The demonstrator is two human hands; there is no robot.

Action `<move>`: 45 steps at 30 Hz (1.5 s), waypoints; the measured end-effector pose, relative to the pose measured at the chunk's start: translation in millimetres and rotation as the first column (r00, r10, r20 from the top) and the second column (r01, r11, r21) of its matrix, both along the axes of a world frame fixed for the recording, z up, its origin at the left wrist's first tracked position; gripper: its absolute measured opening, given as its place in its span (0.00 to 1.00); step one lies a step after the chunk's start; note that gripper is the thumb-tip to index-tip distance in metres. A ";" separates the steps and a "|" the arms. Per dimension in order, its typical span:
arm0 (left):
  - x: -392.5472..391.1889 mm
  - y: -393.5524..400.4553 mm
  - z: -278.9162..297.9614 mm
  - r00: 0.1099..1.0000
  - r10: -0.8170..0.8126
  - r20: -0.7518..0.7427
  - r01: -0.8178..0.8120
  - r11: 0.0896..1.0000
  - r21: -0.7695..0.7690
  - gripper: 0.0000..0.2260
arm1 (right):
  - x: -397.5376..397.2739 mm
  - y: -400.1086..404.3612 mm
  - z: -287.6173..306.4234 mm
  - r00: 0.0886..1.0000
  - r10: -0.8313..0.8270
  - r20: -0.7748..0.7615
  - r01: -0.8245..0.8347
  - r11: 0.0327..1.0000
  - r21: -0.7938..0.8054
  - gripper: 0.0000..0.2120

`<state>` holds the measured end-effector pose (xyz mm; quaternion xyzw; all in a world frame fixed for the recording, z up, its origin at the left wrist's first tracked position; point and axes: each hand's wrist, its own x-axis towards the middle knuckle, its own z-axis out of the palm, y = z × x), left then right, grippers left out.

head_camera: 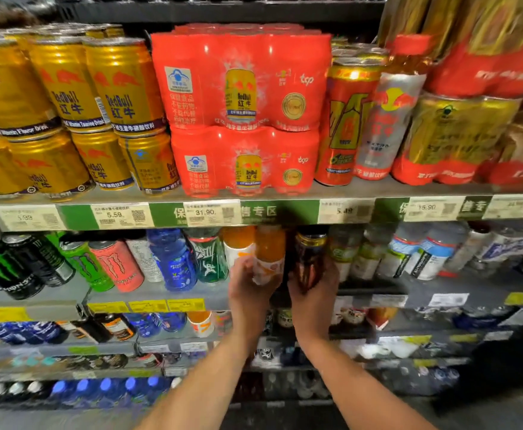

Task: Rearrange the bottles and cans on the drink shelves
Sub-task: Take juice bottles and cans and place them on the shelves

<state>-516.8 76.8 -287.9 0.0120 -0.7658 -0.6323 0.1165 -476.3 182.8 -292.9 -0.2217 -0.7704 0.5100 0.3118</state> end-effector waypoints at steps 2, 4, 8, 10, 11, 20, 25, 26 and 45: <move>0.1 7.3 1.4 0.998 0.054 0.037 -0.053 0.998 -0.024 0.22 | -6.2 -3.3 -3.8 0.999 -0.034 0.011 0.033 0.999 0.031 0.39; 2.3 14.4 6.8 0.992 0.115 0.057 -0.110 0.990 -0.094 0.22 | -12.2 -3.5 -6.2 0.996 -0.066 0.055 0.063 0.996 0.056 0.40; 3.7 27.3 8.1 0.971 0.228 0.068 -0.209 0.954 -0.217 0.23 | -13.2 -1.2 -9.1 0.997 -0.019 0.074 0.019 1.000 0.006 0.38; 3.6 32.0 8.4 0.969 0.241 0.057 -0.225 0.952 -0.209 0.22 | -12.2 -2.5 -12.2 0.998 -0.026 0.063 0.027 1.000 -0.012 0.38; 3.5 33.5 9.1 0.969 0.241 0.046 -0.227 0.951 -0.209 0.22 | -11.9 -4.3 -14.7 0.998 -0.028 0.056 0.030 0.999 -0.021 0.38; 1.2 11.6 3.7 0.990 0.104 0.094 -0.094 0.989 -0.110 0.19 | -12.0 -3.1 -7.1 0.977 0.035 0.210 -0.025 0.998 -0.049 0.42; -0.3 -10.3 3.1 0.991 0.005 0.132 -0.005 1.000 0.002 0.17 | -19.2 -1.0 -2.5 0.979 -0.020 0.204 0.014 0.999 0.029 0.36; -1.8 -14.4 3.8 0.991 -0.003 0.134 0.000 1.000 0.022 0.16 | -19.0 0.3 1.0 0.985 -0.014 0.170 0.011 1.000 0.015 0.33; 34.5 -29.8 57.9 0.785 -0.605 0.132 0.582 0.794 0.175 0.18 | 66.7 -6.5 53.6 0.923 0.363 0.125 -0.316 0.903 -0.290 0.21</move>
